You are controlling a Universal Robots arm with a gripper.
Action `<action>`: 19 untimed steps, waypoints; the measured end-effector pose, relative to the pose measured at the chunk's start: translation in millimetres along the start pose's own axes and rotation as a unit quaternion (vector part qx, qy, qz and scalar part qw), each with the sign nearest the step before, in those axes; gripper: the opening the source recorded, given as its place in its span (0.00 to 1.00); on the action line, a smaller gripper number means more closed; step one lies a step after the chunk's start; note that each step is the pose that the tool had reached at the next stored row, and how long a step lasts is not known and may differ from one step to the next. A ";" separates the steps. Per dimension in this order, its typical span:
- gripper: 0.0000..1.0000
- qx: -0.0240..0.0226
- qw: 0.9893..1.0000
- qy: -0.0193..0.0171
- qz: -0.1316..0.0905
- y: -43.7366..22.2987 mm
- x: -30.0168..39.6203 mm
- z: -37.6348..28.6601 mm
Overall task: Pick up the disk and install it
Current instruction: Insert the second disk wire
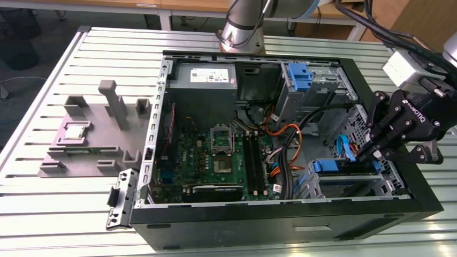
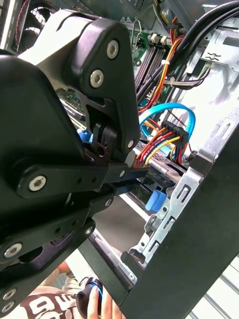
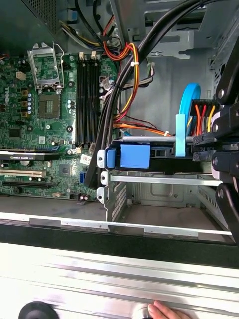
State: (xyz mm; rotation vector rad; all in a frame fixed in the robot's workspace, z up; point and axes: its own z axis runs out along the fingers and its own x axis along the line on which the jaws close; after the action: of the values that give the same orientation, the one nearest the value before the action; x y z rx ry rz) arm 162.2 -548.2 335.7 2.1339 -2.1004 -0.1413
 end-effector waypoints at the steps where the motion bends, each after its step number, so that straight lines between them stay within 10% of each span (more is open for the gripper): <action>1: 0.16 0.000 1.000 0.000 0.000 0.0 0.0 -0.1; 19: 0.16 0.000 1.000 0.001 0.000 -1.1 -0.2 6.4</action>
State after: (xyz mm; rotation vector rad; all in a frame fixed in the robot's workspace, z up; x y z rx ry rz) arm 162.2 -548.2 329.3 2.1335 -2.0999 -0.1399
